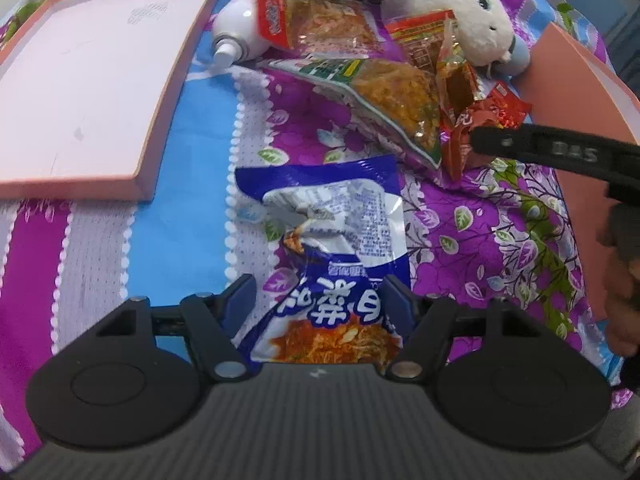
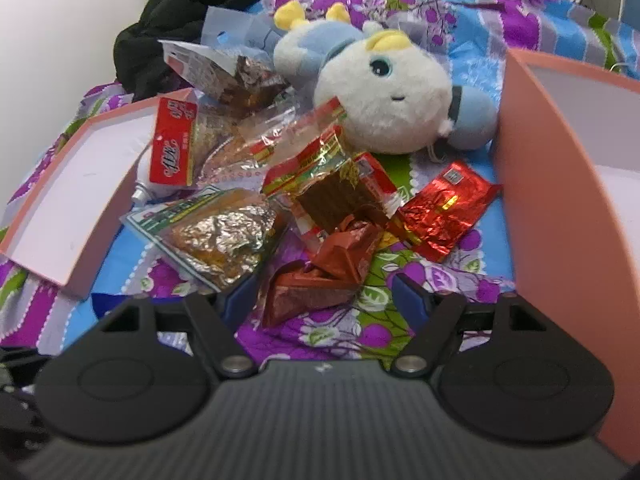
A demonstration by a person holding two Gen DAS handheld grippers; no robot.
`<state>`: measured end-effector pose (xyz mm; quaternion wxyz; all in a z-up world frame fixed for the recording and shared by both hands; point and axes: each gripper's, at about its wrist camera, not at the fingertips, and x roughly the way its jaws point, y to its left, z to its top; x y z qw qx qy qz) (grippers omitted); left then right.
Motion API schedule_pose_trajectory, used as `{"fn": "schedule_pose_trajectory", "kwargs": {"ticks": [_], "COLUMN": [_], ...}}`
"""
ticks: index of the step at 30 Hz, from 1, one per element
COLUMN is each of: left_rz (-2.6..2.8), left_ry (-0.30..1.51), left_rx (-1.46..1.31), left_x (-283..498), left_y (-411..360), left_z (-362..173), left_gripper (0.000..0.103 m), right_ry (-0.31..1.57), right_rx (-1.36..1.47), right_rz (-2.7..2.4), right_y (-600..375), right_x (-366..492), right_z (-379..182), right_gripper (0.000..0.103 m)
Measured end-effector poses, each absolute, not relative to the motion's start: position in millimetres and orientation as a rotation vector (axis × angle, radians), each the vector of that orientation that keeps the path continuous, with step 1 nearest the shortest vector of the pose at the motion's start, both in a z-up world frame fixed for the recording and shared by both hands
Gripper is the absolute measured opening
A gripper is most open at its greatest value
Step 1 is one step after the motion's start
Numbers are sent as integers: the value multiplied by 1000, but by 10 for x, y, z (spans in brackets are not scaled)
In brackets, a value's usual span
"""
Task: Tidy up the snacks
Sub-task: 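Grasp the blue noodle packet with the left tool while the right tool grasps the red wrapped snack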
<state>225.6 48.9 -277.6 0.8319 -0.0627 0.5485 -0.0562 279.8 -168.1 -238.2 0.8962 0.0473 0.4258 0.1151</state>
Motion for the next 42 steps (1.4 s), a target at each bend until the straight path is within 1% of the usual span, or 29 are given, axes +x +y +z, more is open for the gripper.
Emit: {"fn": "schedule_pose_trajectory", "kwargs": {"ticks": [3,5,10,12,17,20,27,42], "left_rz": [-137,-150,-168,-169,-165,-160,-136,-111], "left_ry": [1164,1159,1145,1142,1136,1135,1125,1054], "left_rx": [-127,-108,-63,-78,-108,-110,-127,-125], "left_x": [2289,2297,2306,2305,2279,2249,2107,1686], "left_y": [469,428,318,322,356,361,382,321], "left_z": [-2783,-2781,-2771,-2774,-2751,-2705,-2544,-2084], "left_gripper": [68,63,55,51,47,45,45,45], "right_ry": [907,914,937,939,951,943,935,941], "right_rx": [126,163,254,296,357,333,288,236], "right_rz": [232,243,266,272,271,273,271,248], "right_y": [-1681,-1689,-1695,-1705,-1736,-1749,-1828,-2033], "right_x": [2879,2927,3056,3106,3124,3038,2736,1790], "right_z": [-2484,-2544,-2649,-2670,-2628,-2573,-2436,-2219], "right_gripper": [72,72,71,66,39,37,36,36]}}
